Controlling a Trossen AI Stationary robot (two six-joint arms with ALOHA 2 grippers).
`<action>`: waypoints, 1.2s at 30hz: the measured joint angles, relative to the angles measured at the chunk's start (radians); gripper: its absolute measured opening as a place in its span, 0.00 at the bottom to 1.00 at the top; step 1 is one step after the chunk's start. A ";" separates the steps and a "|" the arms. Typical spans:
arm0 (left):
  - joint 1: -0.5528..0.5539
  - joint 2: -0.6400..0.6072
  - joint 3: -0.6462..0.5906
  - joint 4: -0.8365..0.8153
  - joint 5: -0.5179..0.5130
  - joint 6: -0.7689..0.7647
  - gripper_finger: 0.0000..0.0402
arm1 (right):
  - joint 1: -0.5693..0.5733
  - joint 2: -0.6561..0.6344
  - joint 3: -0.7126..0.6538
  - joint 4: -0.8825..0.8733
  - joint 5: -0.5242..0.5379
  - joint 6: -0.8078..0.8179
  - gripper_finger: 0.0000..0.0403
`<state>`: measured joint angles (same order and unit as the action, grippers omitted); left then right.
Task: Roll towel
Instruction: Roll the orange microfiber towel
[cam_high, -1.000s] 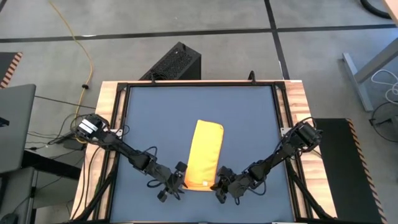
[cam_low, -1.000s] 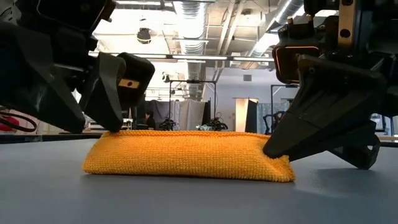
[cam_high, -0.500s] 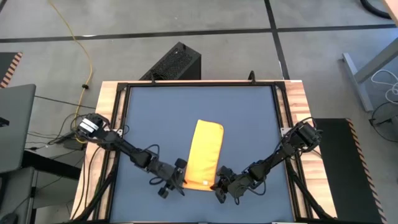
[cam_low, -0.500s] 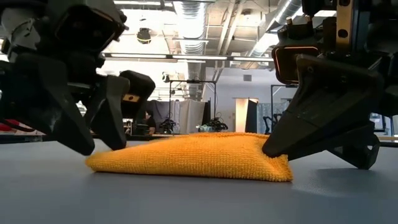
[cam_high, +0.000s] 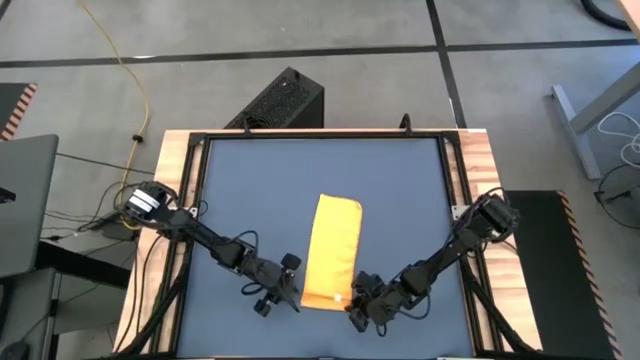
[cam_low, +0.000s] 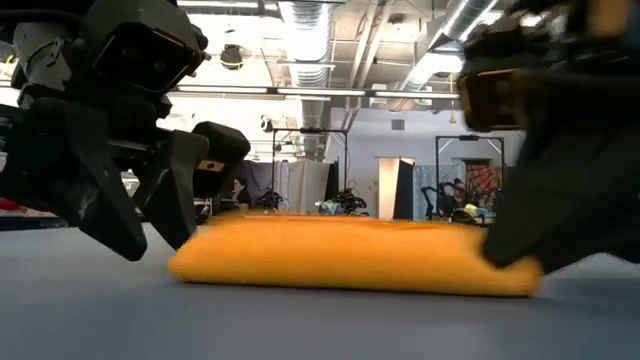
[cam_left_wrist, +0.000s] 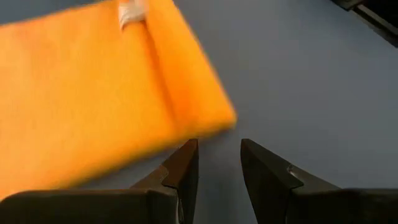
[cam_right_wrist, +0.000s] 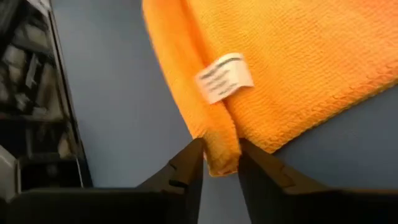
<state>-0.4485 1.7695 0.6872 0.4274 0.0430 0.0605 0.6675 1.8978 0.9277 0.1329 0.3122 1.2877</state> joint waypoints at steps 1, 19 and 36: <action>0.001 0.000 0.000 -0.005 0.005 0.000 0.27 | 0.003 -0.008 -0.001 -0.008 0.001 -0.003 0.33; 0.009 -0.051 -0.001 -0.046 -0.048 0.028 0.27 | 0.004 -0.025 0.002 -0.028 0.033 0.000 0.57; -0.101 0.078 0.002 0.220 -0.110 0.105 0.28 | -0.004 -0.027 0.002 -0.046 0.057 0.024 0.56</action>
<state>-0.5499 1.8477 0.6894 0.6479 -0.0673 0.1652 0.6640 1.8709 0.9295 0.0872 0.3692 1.3121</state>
